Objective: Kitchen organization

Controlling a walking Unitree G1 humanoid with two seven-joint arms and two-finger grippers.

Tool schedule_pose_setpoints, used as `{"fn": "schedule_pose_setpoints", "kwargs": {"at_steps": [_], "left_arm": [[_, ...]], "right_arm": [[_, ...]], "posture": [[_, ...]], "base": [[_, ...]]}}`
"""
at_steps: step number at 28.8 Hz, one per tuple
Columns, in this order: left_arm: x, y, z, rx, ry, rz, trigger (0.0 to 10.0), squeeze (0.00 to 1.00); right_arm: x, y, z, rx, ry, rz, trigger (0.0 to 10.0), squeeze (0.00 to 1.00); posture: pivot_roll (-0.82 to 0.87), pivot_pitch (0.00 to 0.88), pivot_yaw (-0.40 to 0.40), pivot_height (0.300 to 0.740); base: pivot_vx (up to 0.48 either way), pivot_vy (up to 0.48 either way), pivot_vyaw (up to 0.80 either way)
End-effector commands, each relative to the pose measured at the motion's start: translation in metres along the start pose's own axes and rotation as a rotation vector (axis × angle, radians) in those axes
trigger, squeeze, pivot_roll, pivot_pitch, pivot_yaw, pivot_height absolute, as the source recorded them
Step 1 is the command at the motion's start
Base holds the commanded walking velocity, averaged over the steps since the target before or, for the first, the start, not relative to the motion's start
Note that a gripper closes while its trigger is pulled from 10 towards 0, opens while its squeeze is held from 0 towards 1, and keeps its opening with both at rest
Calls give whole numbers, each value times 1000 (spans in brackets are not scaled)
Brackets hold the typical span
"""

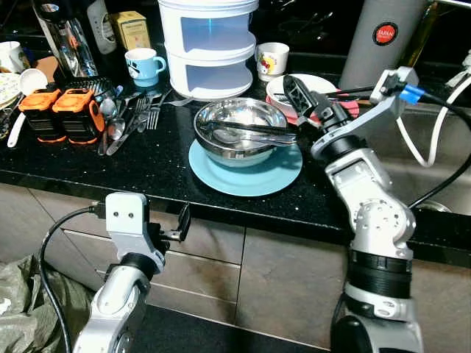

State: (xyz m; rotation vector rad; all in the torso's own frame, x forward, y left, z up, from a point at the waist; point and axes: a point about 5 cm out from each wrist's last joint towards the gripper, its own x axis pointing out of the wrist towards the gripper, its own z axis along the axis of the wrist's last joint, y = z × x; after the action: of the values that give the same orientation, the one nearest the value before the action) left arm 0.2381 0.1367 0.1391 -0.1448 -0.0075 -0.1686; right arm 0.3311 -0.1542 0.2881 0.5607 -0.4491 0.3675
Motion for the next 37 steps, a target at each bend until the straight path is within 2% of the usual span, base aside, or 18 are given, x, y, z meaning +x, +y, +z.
{"fn": "schedule_pose_setpoints", "kwargs": {"at_steps": [1,6,9,12,13,14,15,21,27,29,31,34,36,37], "left_arm": [[-1,-3,-3,8,16,-5,10000,0],[-4,1,-4,10,20,5,10000,0],[-4,-1,-6,9,27,-6,10000,0],[-4,-4,-6,12,29,-35,10000,0],[-4,-4,-6,12,29,-35,10000,0],[-5,-6,-6,9,30,-53,10000,0],[-5,-7,-5,7,30,-60,10000,0],[-5,-12,-7,9,32,-88,10000,0],[-5,-11,-8,10,42,-101,10000,0],[-4,-11,-7,15,43,-107,10000,0],[-4,-11,-8,15,43,-108,10000,0],[-4,-10,-8,13,45,-109,10000,0],[-3,-11,-8,14,48,-123,10000,0],[-3,-11,-8,14,48,-123,10000,0]], "right_arm": [[2,1,-1,0,-4,2,10000,0],[0,-2,1,-3,-15,-16,10000,0],[-1,-6,1,-41,-4,-28,10000,0],[-3,-14,-4,-172,52,-63,10000,0],[-3,-14,-4,-172,52,-63,10000,0],[-6,-21,-7,-254,85,-102,10000,0],[-7,-24,-8,-277,94,-119,10000,0],[-17,-36,-10,-284,115,-199,10000,0],[-20,-43,-13,-229,110,-268,10000,0],[-20,-44,-16,-172,125,-300,10000,0],[-20,-44,-18,-153,129,-308,10000,0],[-21,-42,-23,-59,143,-334,10000,0],[-21,-39,-29,66,145,-365,10000,0],[-21,-39,-29,66,145,-365,10000,0]], "posture": [[82,0,16,740],[80,0,17,740],[78,0,18,740],[74,0,17,740],[74,0,17,740],[72,0,15,740],[72,0,15,740],[73,0,18,740],[77,0,23,740],[79,0,30,740],[79,0,32,740],[74,0,36,740],[74,0,38,740],[74,0,38,740]], "base": [[0,0,0],[0,0,0],[0,0,0],[0,0,0],[0,0,0],[0,0,0],[0,0,0],[0,0,0],[0,0,0],[0,0,0],[0,0,0],[0,0,0],[0,0,0],[0,0,0]]}}
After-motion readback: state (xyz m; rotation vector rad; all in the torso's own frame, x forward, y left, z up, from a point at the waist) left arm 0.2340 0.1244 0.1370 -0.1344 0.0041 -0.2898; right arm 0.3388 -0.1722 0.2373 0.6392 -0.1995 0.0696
